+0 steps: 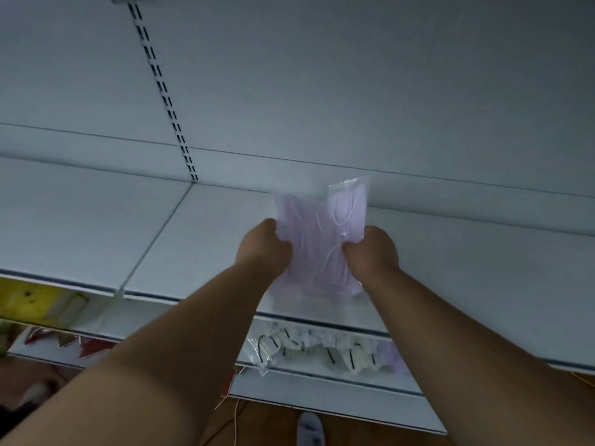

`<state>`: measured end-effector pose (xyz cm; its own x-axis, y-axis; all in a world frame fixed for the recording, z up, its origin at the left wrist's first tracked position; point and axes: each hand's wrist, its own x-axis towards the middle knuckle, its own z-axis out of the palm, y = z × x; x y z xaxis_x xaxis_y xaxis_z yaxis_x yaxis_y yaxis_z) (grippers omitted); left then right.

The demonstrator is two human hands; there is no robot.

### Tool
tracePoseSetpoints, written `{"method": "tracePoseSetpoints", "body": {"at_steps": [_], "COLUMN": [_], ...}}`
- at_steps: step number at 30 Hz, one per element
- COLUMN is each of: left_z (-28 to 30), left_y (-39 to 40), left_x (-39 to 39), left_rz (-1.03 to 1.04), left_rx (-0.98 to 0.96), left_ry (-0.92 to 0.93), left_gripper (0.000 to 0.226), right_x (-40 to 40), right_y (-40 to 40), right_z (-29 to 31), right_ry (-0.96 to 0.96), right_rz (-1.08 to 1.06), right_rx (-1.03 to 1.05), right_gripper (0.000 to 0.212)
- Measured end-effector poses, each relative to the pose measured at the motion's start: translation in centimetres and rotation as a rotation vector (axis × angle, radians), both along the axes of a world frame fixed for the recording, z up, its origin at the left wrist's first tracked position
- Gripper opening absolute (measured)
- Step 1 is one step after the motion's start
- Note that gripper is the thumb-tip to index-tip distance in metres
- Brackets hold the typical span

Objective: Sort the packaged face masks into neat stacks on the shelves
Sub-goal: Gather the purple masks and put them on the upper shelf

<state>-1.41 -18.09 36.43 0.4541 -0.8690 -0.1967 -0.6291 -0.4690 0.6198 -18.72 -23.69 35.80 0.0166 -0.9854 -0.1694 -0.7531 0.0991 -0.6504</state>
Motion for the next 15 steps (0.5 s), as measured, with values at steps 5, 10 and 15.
{"method": "tracePoseSetpoints", "body": {"at_steps": [5, 10, 15], "left_z": [-0.4, -0.5, -0.7], "left_y": [-0.1, 0.3, 2.5], "left_x": [-0.4, -0.8, -1.1], "left_rz": [0.004, 0.041, -0.02], "left_rx": [0.086, -0.056, -0.132], "left_ry": [-0.228, -0.313, -0.235], "left_gripper": [0.047, 0.069, 0.045], "right_x": [0.3, 0.2, 0.2], "right_y": [-0.3, 0.6, 2.0], "right_z": [0.0, 0.2, 0.9], "right_ry": [0.241, 0.389, 0.388], "right_rz": [0.049, 0.063, 0.057], "right_rx": [-0.046, -0.194, -0.276], "right_gripper": [0.035, 0.071, 0.066]}}
